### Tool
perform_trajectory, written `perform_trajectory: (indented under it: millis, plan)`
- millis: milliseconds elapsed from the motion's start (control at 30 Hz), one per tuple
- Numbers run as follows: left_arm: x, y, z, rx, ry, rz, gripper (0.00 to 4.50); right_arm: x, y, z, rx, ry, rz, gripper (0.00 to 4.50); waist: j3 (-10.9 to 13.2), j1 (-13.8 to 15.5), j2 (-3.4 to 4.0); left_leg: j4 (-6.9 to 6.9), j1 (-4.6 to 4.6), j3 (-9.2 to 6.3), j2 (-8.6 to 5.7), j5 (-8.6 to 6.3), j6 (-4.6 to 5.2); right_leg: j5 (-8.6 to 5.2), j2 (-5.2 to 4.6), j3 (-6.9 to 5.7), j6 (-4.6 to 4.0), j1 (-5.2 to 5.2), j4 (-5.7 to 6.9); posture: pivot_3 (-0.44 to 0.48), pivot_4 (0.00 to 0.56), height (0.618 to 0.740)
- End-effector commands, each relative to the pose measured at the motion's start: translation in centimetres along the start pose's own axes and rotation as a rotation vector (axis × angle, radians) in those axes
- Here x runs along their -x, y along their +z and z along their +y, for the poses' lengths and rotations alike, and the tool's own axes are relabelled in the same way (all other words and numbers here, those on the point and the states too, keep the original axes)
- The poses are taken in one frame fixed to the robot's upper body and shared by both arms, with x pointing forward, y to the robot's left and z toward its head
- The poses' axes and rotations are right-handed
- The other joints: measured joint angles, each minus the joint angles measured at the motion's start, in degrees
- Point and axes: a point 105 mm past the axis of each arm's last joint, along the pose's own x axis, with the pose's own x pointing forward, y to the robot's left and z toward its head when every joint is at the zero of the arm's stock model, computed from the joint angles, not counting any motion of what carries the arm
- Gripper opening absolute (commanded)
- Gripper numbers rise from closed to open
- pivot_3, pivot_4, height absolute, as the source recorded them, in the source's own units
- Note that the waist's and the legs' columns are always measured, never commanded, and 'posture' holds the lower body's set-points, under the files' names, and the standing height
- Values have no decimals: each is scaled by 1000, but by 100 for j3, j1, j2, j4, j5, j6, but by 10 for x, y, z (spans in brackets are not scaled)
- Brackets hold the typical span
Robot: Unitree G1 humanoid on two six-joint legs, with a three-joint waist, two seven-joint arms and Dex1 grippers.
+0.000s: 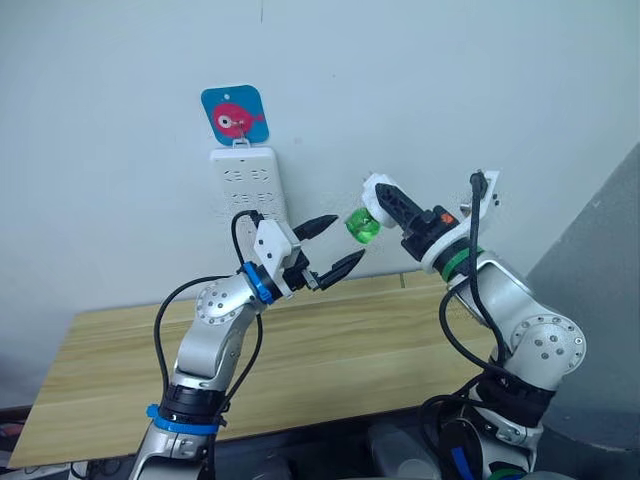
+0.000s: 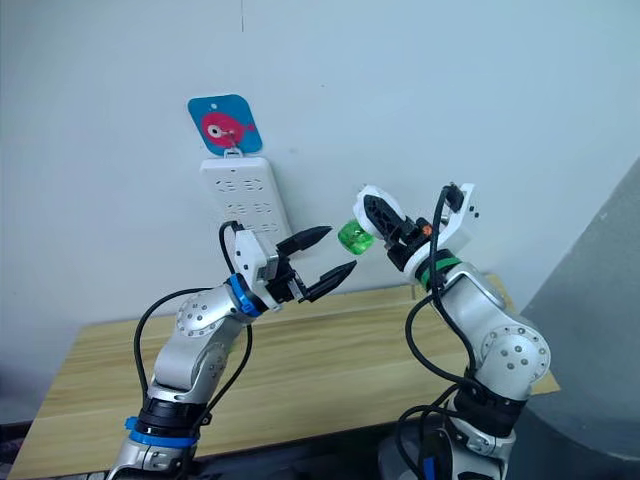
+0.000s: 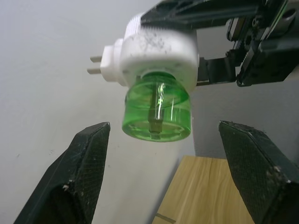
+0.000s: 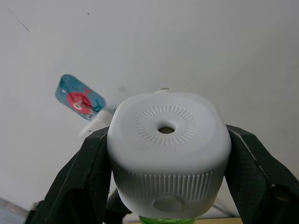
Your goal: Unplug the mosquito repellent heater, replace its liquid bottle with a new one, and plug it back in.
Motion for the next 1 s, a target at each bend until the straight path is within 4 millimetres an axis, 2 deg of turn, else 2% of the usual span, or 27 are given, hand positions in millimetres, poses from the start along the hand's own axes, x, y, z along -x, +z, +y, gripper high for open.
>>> perform_trajectory:
  millis: [33,767,867,967,1000]
  plan:
    - [-8,12,3,-9,15,-46,3873,-1,-1,18,-83,82,-11,2940,-1,-7,0,0,0,0,0,0,0,0,0,0,0,0,0,-269,34,692]
    - [-11,21,-1,3,-5,-76,3873,2,-7,16,-84,67,24,2940,-7,-32,8,1,0,1,3,0,0,-1,8,3,1,0,-1,-266,35,692]
    - [-13,21,-1,11,-6,-80,3242,2,-9,14,-73,57,35,2940,-7,-30,8,1,0,0,3,0,0,-1,8,3,1,0,-1,-264,38,692]
    - [-12,21,-1,17,-10,-75,2339,2,-10,14,-71,55,39,2940,-7,-29,8,1,0,1,4,0,0,-1,9,3,1,0,-2,-264,39,692]
    - [-12,20,-2,20,-11,-71,2262,2,-10,14,-71,56,39,2940,-7,-28,8,1,0,1,4,0,0,-1,9,4,1,0,-2,-264,40,692]
